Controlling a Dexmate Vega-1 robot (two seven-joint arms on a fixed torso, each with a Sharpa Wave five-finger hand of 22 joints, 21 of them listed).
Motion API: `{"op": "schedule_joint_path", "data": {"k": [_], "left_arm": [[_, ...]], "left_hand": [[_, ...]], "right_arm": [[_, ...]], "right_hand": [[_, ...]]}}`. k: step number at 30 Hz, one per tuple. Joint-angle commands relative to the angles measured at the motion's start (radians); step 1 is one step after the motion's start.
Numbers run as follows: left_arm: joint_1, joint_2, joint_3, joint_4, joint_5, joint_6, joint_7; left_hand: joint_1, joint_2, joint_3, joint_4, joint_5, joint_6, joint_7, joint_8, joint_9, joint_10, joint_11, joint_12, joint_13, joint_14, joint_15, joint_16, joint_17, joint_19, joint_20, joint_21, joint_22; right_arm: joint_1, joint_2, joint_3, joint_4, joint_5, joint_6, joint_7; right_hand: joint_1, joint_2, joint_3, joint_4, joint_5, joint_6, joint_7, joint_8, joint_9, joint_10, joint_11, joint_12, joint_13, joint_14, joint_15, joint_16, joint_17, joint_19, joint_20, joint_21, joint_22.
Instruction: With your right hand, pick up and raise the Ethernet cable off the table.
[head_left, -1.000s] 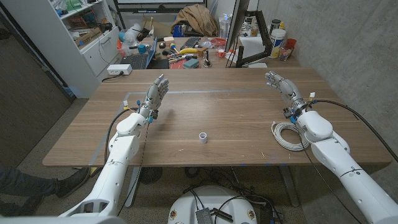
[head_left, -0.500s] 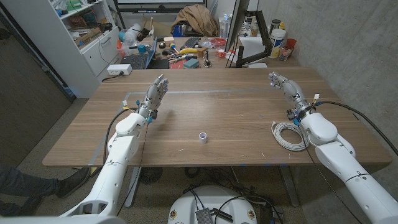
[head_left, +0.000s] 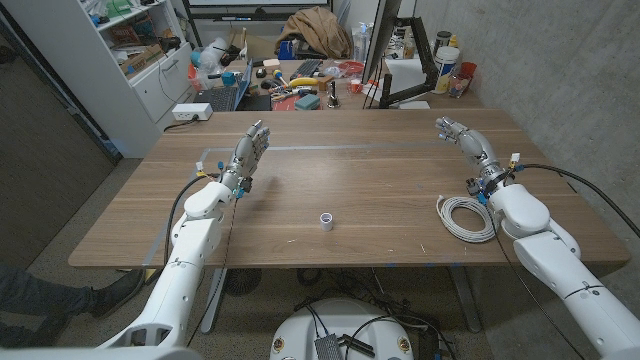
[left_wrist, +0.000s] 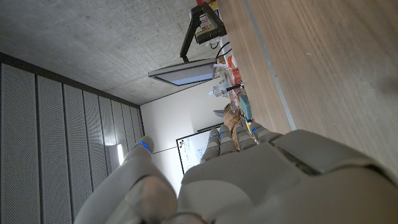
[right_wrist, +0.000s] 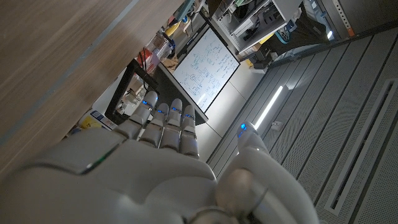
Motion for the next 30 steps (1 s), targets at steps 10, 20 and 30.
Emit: {"op": "schedule_joint_path", "data": {"k": [10, 20, 30], "left_arm": [[0.004, -0.004, 0.009, -0.022, -0.007, 0.033, -0.004], [0.012, -0.003, 0.020, -0.052, 0.004, 0.057, 0.008], [0.022, -0.004, 0.026, -0.075, 0.012, 0.065, 0.016]], "left_hand": [[0.011, 0.001, -0.006, -0.003, -0.003, 0.004, 0.001, 0.001, 0.002, -0.006, 0.002, 0.001, 0.005, -0.006, 0.002, 0.004, 0.005, -0.005, -0.040, -0.002, 0.006], [0.012, 0.002, -0.008, -0.003, -0.004, 0.005, 0.001, 0.001, 0.002, -0.003, 0.002, 0.002, 0.005, -0.004, 0.000, 0.005, 0.006, -0.005, -0.039, -0.003, 0.006], [0.013, 0.003, -0.010, -0.003, -0.006, 0.007, 0.001, 0.002, 0.002, -0.001, 0.003, 0.003, 0.005, -0.003, 0.001, 0.005, 0.006, -0.004, -0.039, -0.003, 0.006]], "right_arm": [[-0.044, -0.009, 0.026, 0.015, -0.036, 0.085, 0.005], [-0.054, -0.015, 0.033, 0.041, -0.055, 0.150, 0.012], [-0.069, -0.035, 0.046, 0.037, -0.078, 0.184, 0.021]], "right_hand": [[0.003, -0.005, -0.011, 0.000, 0.008, 0.022, -0.021, 0.011, 0.006, 0.023, -0.009, 0.009, 0.002, 0.031, -0.005, 0.012, 0.004, 0.025, -0.006, -0.012, 0.001], [0.000, -0.010, -0.016, 0.000, 0.011, 0.037, -0.030, 0.014, 0.006, 0.040, -0.012, 0.014, 0.002, 0.046, -0.014, 0.014, 0.004, 0.043, -0.009, -0.018, 0.001], [-0.003, -0.015, -0.020, 0.000, 0.013, 0.044, -0.037, 0.015, 0.006, 0.048, -0.013, 0.016, 0.003, 0.052, -0.018, 0.014, 0.005, 0.048, -0.010, -0.023, 0.001]]}}
